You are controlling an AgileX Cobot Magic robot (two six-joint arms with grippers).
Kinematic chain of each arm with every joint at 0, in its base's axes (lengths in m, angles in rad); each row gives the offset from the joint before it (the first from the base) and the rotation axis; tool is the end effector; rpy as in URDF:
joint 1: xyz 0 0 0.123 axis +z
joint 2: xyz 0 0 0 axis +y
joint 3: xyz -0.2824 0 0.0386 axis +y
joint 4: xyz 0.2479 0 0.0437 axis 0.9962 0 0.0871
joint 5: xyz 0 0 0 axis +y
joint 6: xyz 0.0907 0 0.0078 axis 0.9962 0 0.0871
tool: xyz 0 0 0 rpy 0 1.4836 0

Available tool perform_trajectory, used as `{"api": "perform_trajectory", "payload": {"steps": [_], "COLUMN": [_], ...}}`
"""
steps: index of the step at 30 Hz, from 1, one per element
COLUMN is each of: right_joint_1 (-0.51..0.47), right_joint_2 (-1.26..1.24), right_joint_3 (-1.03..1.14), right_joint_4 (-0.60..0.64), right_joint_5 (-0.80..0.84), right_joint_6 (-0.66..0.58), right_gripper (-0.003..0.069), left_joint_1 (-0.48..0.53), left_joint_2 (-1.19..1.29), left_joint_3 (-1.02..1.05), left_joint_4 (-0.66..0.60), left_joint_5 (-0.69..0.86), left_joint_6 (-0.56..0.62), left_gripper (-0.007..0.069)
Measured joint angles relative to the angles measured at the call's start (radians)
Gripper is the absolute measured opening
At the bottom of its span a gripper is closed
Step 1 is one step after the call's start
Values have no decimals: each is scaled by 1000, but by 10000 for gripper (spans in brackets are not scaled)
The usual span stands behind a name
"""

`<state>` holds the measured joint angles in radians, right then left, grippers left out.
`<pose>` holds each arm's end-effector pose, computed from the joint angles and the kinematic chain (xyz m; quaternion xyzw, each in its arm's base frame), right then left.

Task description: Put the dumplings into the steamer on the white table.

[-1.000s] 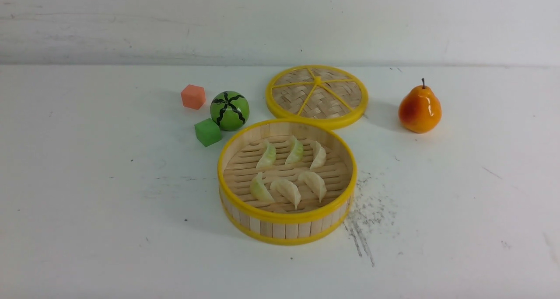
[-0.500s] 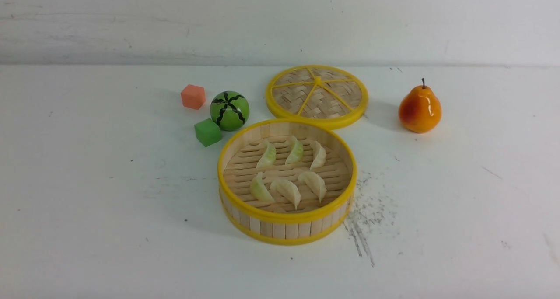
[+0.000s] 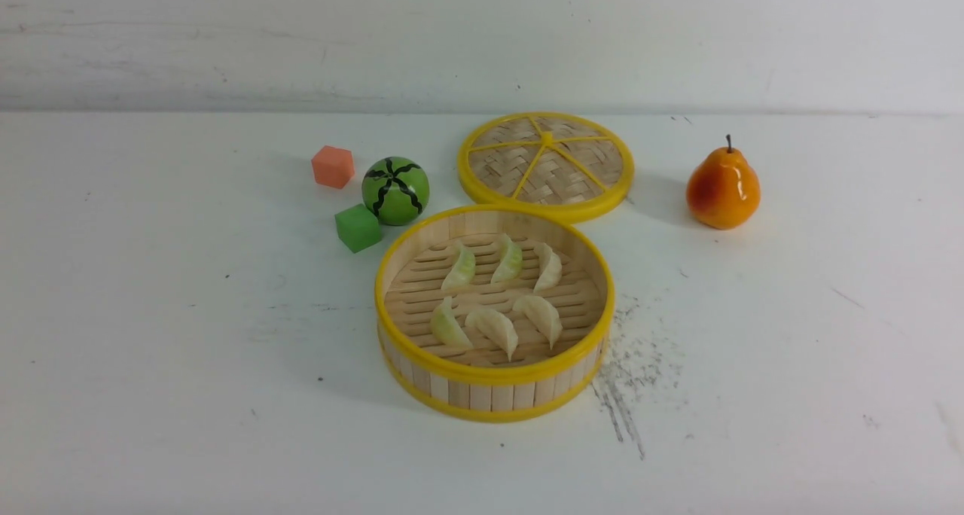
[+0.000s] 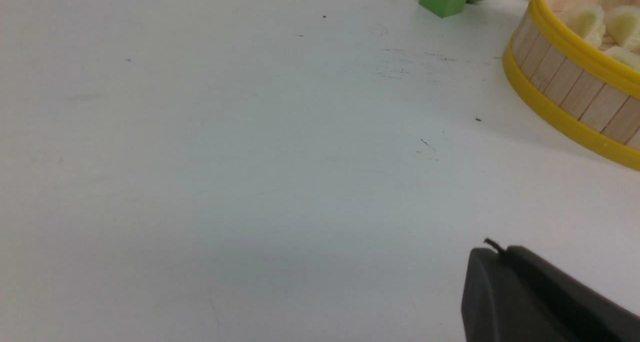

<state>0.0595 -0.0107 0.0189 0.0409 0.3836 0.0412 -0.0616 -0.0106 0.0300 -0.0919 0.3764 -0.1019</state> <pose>0.0521 0.0045 0.1728 0.0034 0.8061 0.0471 0.5899 0.0523 -0.0063 0.1699 -0.0408 0.8059 -0.0868 0.5843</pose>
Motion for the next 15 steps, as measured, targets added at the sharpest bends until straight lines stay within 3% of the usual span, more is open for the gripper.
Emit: {"api": "perform_trajectory", "payload": {"steps": [15], "right_joint_1": [0], "right_joint_2": [0], "right_joint_3": [0], "right_joint_4": [0], "right_joint_5": [0], "right_joint_6": [0], "right_gripper": [187], "left_joint_1": [0], "left_joint_2": [0], "left_joint_3": [0], "left_joint_4": [1], "left_joint_5": [0], "left_joint_6": [0], "left_gripper": [6]}}
